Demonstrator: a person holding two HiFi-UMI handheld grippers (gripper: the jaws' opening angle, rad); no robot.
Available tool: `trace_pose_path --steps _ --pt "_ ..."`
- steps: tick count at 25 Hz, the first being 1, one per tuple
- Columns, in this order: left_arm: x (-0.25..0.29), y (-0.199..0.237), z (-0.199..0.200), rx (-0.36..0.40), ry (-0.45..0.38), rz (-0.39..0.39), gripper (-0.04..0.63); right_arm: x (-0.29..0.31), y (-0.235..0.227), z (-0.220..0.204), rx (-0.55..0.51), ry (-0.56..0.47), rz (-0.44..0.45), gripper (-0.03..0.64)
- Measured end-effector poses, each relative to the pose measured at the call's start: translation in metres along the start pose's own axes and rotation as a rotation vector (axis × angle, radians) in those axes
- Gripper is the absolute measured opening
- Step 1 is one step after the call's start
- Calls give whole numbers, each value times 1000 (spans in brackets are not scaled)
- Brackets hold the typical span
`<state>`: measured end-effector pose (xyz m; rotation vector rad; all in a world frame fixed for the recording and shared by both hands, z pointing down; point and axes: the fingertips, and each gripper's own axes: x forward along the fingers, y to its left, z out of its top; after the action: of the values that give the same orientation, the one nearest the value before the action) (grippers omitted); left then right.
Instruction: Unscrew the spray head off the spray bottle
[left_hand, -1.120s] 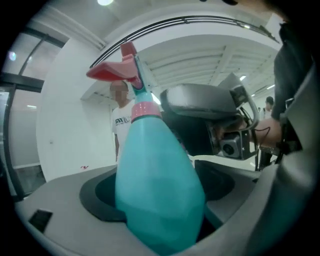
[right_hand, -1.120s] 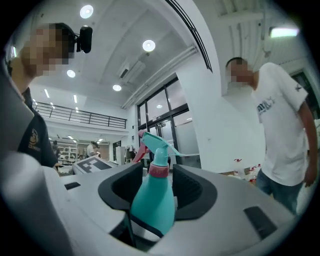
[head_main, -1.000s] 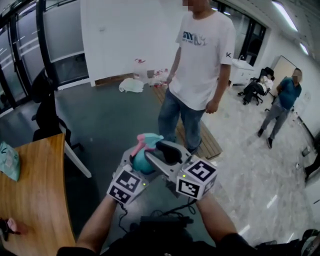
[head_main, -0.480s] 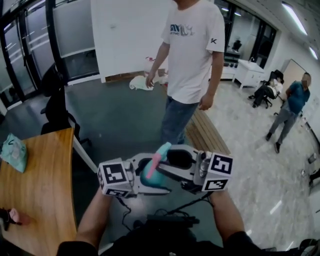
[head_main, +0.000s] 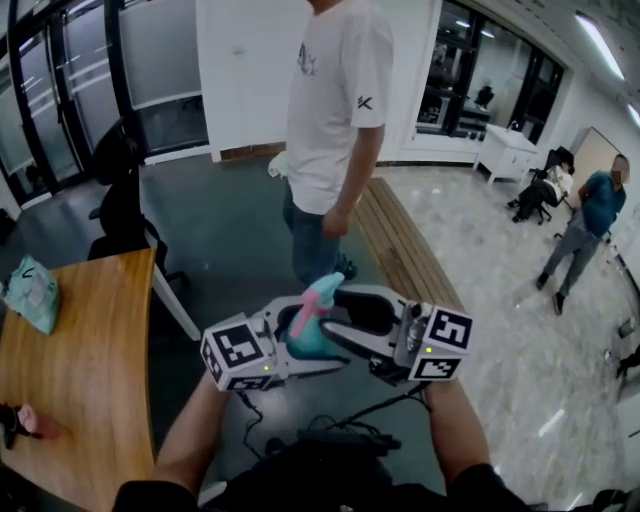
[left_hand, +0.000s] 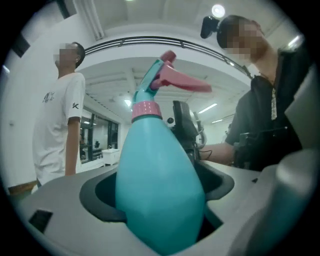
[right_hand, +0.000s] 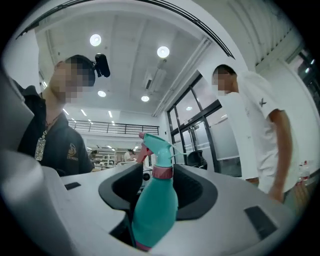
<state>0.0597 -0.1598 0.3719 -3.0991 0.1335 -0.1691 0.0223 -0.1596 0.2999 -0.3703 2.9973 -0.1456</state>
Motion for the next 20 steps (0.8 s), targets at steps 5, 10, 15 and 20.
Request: trace_pose_path --steps 5,10,15,20 --pt "-3 35 -10 -14 25 220 428 -8 -16 -4 -16 30 -164 181" --pt "-3 55 -22 1 100 358 428 -3 -22 -6 -21 49 -264 181" --pt "4 45 -25 31 120 334 428 7 -28 -14 -21 63 -300 178" --pt "7 29 -15 28 83 250 428 10 -24 -14 -5 59 -234 178"
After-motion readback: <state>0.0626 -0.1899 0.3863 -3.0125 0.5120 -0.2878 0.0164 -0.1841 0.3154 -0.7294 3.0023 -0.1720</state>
